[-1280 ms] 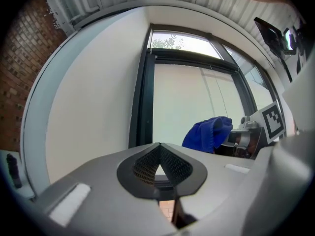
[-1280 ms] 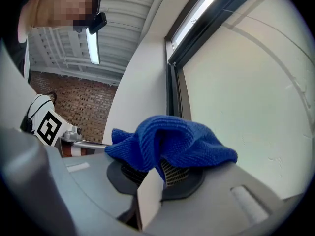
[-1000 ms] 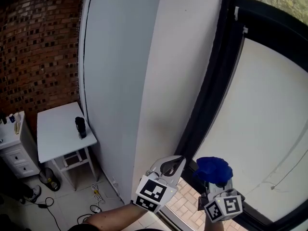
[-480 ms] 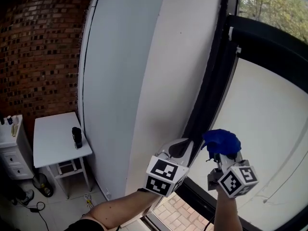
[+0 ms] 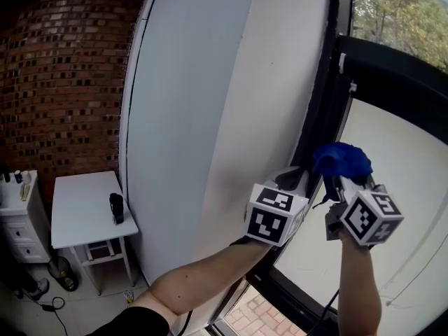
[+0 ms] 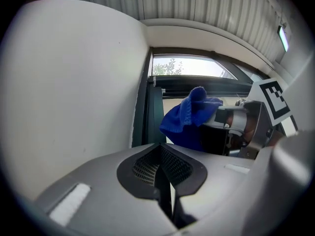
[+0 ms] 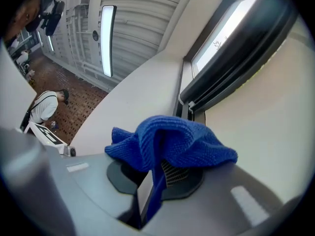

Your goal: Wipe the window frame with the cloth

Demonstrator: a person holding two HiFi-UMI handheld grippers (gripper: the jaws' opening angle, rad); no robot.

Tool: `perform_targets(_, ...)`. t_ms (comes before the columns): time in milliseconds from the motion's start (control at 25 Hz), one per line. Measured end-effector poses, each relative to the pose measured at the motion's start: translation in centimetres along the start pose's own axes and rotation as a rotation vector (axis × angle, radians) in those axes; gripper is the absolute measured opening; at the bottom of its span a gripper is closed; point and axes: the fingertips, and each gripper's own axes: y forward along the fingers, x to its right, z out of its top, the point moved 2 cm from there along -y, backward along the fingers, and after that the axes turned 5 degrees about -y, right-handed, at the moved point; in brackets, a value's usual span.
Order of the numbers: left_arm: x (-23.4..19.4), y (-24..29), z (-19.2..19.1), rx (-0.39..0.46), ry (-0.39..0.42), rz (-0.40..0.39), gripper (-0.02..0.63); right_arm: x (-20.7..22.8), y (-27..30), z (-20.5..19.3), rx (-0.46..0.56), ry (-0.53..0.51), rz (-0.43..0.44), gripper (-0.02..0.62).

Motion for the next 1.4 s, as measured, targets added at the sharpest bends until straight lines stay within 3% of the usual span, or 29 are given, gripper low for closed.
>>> perform_targets(200,-0.6,3.0,4.3,0.05,-0.015,0.011,-0.006,2.3,3.5,3.0,0.027,-0.022,-0.032,0.058)
perform_targets(440,-0.1,5.3,8.8,0.103,0.031,-0.025,-0.008,3.3,5.8,7.6,0.078,-0.085,-0.071,0.058)
perform_targets(600,0.7,6.3,11.1,0.16,0.109,-0.062,-0.008,5.1,7.6,9.6,0.115,-0.091,-0.095,0.058)
perform_targets(1000,0.6,8.3,12.6,0.162,0.163,-0.055,-0.008,5.9,10.5,13.5,0.111,-0.212,-0.174,0.058)
perform_targets(1400,-0.2,8.2,13.1,0.156,0.169,-0.032,-0.008,7.5,12.2,15.3,0.068,-0.234,-0.249,0.058)
